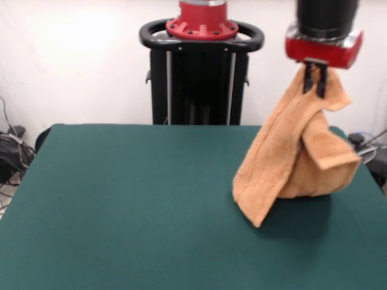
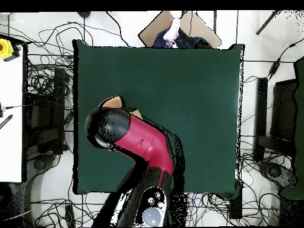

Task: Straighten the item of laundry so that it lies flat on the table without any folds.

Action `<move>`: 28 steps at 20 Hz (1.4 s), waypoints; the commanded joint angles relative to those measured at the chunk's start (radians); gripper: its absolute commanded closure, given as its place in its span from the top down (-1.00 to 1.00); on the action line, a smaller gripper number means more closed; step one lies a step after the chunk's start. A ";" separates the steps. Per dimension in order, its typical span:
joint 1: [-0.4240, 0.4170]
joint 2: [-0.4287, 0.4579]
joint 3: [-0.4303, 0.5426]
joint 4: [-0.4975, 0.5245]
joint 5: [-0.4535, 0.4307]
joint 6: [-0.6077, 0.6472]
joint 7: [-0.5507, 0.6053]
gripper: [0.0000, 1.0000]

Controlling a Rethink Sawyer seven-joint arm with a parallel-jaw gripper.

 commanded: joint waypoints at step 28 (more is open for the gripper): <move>-0.354 0.070 0.297 0.093 -0.214 -0.075 -0.145 -1.00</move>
